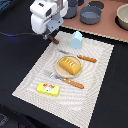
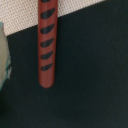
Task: Interact with the objects in diverse but meaningful ways.
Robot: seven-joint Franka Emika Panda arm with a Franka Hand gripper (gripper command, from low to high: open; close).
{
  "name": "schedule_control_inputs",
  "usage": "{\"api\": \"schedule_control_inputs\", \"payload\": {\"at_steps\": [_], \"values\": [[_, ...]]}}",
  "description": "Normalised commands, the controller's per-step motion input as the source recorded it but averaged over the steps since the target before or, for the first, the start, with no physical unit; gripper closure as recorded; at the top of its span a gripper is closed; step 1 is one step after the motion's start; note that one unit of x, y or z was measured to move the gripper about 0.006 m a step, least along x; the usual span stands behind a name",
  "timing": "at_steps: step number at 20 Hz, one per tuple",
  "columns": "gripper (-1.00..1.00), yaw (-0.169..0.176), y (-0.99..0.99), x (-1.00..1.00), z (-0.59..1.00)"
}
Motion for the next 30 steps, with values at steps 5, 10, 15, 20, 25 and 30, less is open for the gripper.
{"api": "schedule_control_inputs", "payload": {"at_steps": [5,10,15,20,25,30], "values": [[-1.00,-0.103,0.28,-0.19,-0.34],[-1.00,-0.055,0.09,-0.03,-0.27],[-1.00,-0.025,-0.01,-0.08,-0.08],[1.00,-0.024,0.00,-0.08,-0.11],[1.00,-0.021,0.00,-0.10,-0.08],[1.00,-0.001,0.14,-0.03,-0.46]]}}
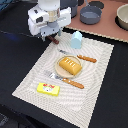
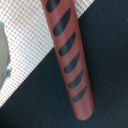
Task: Interact with the objects in diverse but meaningful ways.
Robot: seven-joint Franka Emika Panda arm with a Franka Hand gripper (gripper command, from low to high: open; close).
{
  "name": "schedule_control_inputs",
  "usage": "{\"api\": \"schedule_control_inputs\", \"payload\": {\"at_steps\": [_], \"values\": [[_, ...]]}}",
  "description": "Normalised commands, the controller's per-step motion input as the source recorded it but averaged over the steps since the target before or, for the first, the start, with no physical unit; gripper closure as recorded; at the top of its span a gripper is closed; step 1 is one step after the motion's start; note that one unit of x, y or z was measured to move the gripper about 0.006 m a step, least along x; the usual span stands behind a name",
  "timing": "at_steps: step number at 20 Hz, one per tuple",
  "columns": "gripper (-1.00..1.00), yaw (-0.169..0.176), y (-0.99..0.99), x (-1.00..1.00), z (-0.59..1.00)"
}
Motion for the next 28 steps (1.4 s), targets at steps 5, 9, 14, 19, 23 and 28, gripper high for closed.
{"api": "schedule_control_inputs", "payload": {"at_steps": [5,9,14,19,23,28], "values": [[1.00,-0.012,0.29,0.01,-0.90],[1.00,-0.016,0.31,0.09,-1.00],[1.00,-0.040,0.19,0.08,0.74],[1.00,-0.056,0.01,0.18,1.00],[1.00,-0.063,-0.58,0.44,1.00],[1.00,-0.011,-0.73,0.49,0.91]]}}
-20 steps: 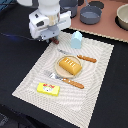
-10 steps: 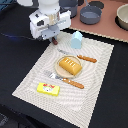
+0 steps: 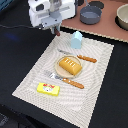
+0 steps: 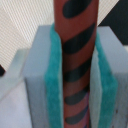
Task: Interact with the objects in diverse but meaningful ways.
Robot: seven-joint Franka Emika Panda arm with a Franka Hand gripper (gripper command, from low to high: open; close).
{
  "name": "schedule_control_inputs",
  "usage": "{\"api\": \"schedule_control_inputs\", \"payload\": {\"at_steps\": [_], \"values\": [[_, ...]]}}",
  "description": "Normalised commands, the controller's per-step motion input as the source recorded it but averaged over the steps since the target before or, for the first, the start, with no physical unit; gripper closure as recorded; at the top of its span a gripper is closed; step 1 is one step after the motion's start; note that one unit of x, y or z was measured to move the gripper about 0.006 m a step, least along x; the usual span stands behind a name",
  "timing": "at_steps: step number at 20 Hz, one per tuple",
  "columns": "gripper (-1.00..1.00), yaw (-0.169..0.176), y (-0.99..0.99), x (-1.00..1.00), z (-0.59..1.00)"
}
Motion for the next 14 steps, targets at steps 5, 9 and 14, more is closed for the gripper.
{"api": "schedule_control_inputs", "payload": {"at_steps": [5,9,14], "values": [[1.00,0.000,-0.78,0.42,0.50],[1.00,0.000,-0.88,0.25,0.13],[1.00,0.000,-0.90,0.20,0.02]]}}
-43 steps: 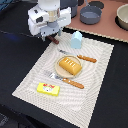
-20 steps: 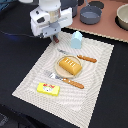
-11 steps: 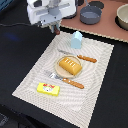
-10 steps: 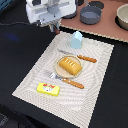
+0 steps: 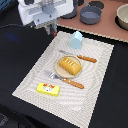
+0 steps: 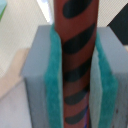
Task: Interact with the objects in diverse but meaningful ways.
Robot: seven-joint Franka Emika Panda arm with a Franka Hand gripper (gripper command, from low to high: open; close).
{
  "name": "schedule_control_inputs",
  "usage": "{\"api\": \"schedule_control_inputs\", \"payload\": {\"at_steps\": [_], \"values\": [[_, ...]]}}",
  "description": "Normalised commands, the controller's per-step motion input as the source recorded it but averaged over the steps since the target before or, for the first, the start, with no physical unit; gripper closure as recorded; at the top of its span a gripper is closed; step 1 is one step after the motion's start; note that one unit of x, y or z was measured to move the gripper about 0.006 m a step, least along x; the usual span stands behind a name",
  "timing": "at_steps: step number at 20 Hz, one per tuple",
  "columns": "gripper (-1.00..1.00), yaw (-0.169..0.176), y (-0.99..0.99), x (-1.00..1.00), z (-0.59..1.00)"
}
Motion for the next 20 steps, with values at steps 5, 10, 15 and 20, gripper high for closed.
{"api": "schedule_control_inputs", "payload": {"at_steps": [5,10,15,20], "values": [[1.00,0.000,-0.89,0.19,0.00],[1.00,0.000,-0.90,0.20,0.04],[1.00,0.000,-0.85,0.41,0.05],[1.00,0.000,-0.79,0.53,0.00]]}}
